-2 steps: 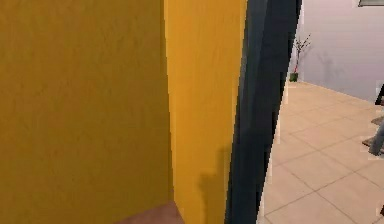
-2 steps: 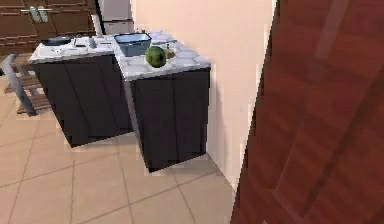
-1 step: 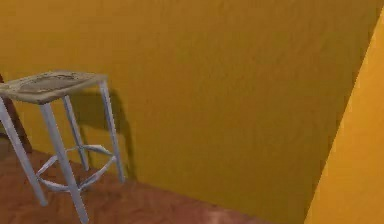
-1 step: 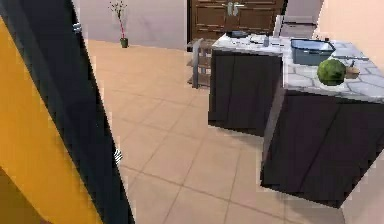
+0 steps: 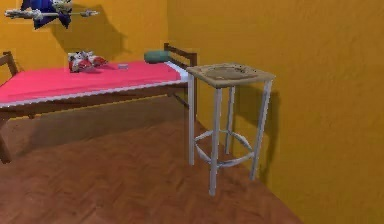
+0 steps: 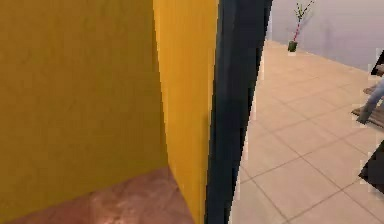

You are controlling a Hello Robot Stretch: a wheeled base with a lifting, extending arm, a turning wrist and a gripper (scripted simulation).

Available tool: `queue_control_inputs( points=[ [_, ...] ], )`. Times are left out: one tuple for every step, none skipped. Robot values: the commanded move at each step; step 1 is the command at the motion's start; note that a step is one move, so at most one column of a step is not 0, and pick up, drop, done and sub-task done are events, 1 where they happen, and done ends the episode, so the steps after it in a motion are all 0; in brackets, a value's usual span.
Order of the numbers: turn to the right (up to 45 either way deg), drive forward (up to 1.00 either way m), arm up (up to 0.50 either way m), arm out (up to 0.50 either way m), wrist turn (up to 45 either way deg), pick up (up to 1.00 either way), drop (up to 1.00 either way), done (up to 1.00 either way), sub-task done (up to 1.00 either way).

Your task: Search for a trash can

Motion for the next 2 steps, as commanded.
queue_control_inputs(
  points=[
    [0.0, 0.35, 0.00, 0.00, 0.0, 0.00, 0.00, 0.00, 0.00],
    [-21.0, 0.00, 0.00, 0.00, 0.0, 0.00, 0.00, 0.00, 0.00]
  ],
)
